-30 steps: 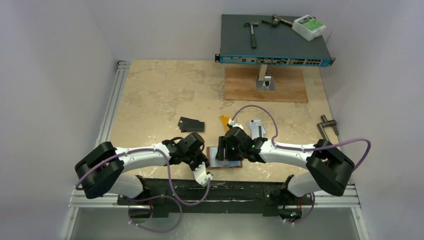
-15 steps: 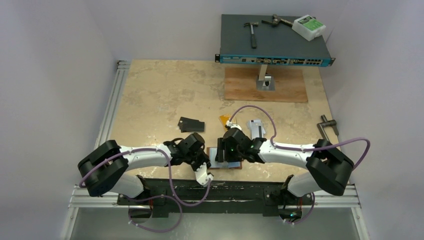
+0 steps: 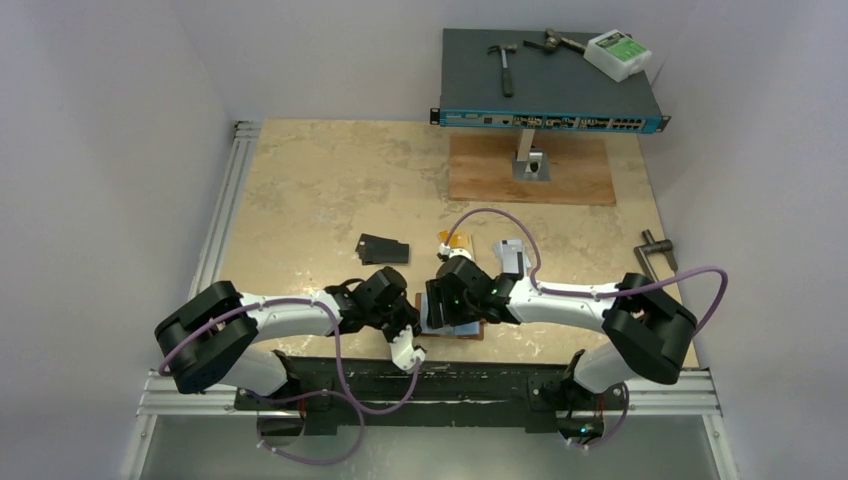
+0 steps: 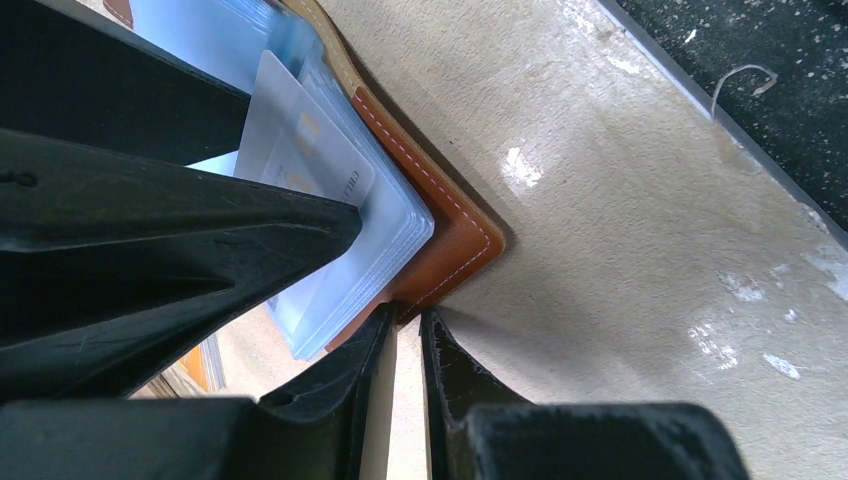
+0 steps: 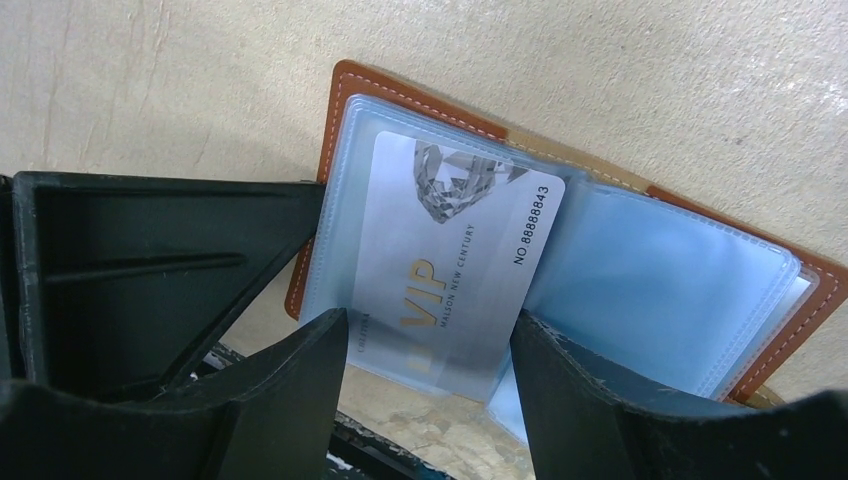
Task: Put the credit cards into the card holder
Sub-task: Insert the credit card into the card holder.
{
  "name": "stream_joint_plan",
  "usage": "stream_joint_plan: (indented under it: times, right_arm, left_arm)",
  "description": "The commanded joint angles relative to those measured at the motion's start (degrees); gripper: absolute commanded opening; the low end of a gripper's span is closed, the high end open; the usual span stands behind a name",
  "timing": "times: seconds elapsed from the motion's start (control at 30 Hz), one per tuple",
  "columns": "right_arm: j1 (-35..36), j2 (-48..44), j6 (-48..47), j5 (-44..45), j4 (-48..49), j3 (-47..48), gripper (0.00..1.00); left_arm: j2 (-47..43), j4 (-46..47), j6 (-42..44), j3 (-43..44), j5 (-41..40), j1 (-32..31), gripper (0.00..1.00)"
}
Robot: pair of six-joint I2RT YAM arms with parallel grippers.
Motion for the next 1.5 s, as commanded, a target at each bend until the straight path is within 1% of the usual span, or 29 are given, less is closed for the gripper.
stream_joint_plan:
  times: [0.0, 0.1, 0.43, 0.57, 0.67, 0.73, 0.83, 0.97, 1.07, 1.1, 1.2, 1.23, 1.27, 1.3, 1.33, 1.4, 1.47]
  right_arm:
    - [1.7, 1.9, -1.0, -2.0, 3.7, 1.6, 0.6]
    - [2.1, 1.2, -1.5, -2.0, 5.1, 1.6, 0.59]
    - [2.6, -0.5, -3.2, -7.2, 9.3, 1.9, 0.59]
    - [2.6, -0.7, -1.9, -8.6, 9.0, 1.0, 0.61]
    - [2.5, -1.6, -0.2, -7.9, 7.8, 0.0, 0.62]
    - [1.6, -3.1, 0.8, -7.9, 8.0, -1.4, 0.63]
    - [-1.5, -6.7, 2.0, -9.8, 9.6, -4.5, 0.63]
    - [-5.6, -10.6, 1.8, -11.8, 10.3, -6.9, 0.57]
    - [-6.0, -10.1, 0.7, -12.9, 9.7, -6.4, 0.52]
    - [-6.0, -9.4, 0.2, -13.3, 9.6, -6.2, 0.49]
    - [-6.0, -8.9, 0.1, -13.4, 9.1, -6.5, 0.26]
    - [-6.0, -9.6, 0.5, -13.0, 8.7, -6.9, 0.23]
    - [-6.3, -10.4, 0.8, -12.1, 7.9, -7.2, 0.24]
    - [-6.9, -11.5, 0.9, -11.7, 6.8, -7.5, 0.32]
    - [-7.6, -12.6, 0.8, -11.0, 5.1, -7.6, 0.42]
    - [-8.3, -15.0, 0.1, -8.3, 0.0, -6.7, 0.55]
    - [-8.3, -17.1, -0.2, -5.1, -5.5, -5.3, 0.6]
  left_arm:
    - [0.4, 2.6, -1.2, -0.9, 3.4, -0.1, 0.14]
    - [0.2, 2.8, -1.5, -0.9, 3.2, -0.1, 0.14]
    - [0.2, 3.0, -2.8, 0.0, 3.1, -0.4, 0.14]
    - [-0.2, 3.0, -3.1, -0.1, 2.3, -0.5, 0.14]
    - [-0.8, 3.1, -3.3, -0.4, 1.4, -0.5, 0.14]
    - [-1.4, 2.9, -3.5, -0.8, 0.8, -0.5, 0.14]
    - [-2.4, 2.3, -4.4, -1.3, -0.3, -0.5, 0.14]
    - [-3.7, 0.8, -7.4, -0.2, -2.4, -0.3, 0.14]
    - [-4.1, 0.0, -8.8, 0.4, -3.1, -0.1, 0.14]
    - [-4.0, 0.0, -9.0, 0.4, -3.2, -0.1, 0.14]
    - [-4.0, 0.0, -9.8, 0.5, -3.7, 0.0, 0.14]
    - [-4.0, 0.0, -10.2, 0.6, -3.9, 0.1, 0.14]
    - [-3.9, -0.1, -11.0, 1.0, -4.1, 0.4, 0.14]
    - [-3.8, -0.8, -12.5, 1.8, -4.2, 0.9, 0.14]
    - [-3.4, -2.7, -14.9, 4.1, -4.1, 1.5, 0.14]
    - [-2.7, -7.8, -18.3, 7.8, -3.9, 2.7, 0.14]
    - [-2.3, -12.3, -22.1, 11.5, -3.7, 4.2, 0.15]
